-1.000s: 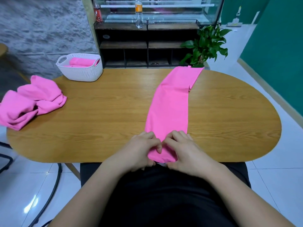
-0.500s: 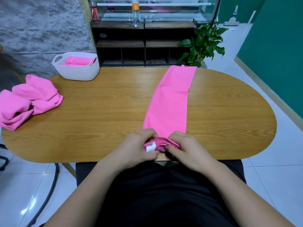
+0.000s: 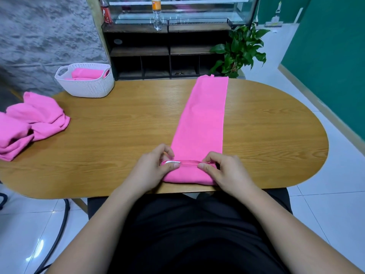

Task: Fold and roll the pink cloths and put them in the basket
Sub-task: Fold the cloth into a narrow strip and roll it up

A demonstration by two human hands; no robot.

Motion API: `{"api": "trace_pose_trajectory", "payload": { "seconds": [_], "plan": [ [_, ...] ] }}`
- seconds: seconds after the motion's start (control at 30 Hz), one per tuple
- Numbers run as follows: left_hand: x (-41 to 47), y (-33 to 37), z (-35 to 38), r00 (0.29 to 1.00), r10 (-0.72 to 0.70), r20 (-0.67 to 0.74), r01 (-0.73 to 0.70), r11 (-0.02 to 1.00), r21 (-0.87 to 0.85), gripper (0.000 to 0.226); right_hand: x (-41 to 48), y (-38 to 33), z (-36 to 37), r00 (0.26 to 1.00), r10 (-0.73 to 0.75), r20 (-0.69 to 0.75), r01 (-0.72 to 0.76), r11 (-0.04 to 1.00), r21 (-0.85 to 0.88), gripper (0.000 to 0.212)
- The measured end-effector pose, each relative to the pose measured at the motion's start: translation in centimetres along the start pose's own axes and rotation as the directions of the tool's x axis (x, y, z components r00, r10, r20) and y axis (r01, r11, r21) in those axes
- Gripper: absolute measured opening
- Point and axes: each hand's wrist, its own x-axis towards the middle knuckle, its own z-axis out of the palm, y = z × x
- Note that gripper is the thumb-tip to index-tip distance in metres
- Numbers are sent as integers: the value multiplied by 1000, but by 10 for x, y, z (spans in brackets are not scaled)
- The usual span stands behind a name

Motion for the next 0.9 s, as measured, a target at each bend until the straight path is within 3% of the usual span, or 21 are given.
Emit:
{"api": "trace_pose_trajectory", "payload": {
  "seconds": [0.1, 0.27, 0.4, 0.5, 0.6, 0.7, 0.77, 0.9],
  "plan": [
    [0, -1, 5, 998, -3, -60, 4, 1000, 5, 27, 2, 5, 3, 999, -40, 20, 42, 995, -88, 21],
    [2, -4, -1, 980, 134, -148, -118, 987, 112, 28, 3, 3, 0, 998, -59, 10, 60, 973, -223, 12],
    [0, 1, 4, 957, 280, -80, -259, 944, 204, 28, 1, -9, -3, 979, -179, 100, 203, 920, -336, 23],
    [-4, 5, 13, 938, 346, -4, -337, 916, 217, 23, -3, -15, -1, 962, -156, 224, 231, 901, -367, 24],
    [-4, 3, 14, 940, 335, 64, -341, 916, 210, 15, -4, -19, -6, 961, -134, 242, 212, 920, -331, 11],
    [-5, 4, 11, 943, 317, 102, -331, 927, 177, 23, -6, -20, -10, 948, -114, 297, 207, 930, -303, 38],
    [-5, 4, 7, 944, 306, 125, -324, 932, 164, 26, -6, -18, -10, 939, -124, 321, 229, 922, -313, 45],
    [-4, 3, -3, 948, 269, 171, -299, 938, 176, 39, -2, -14, -11, 943, -139, 303, 226, 936, -271, 31]
  ]
}}
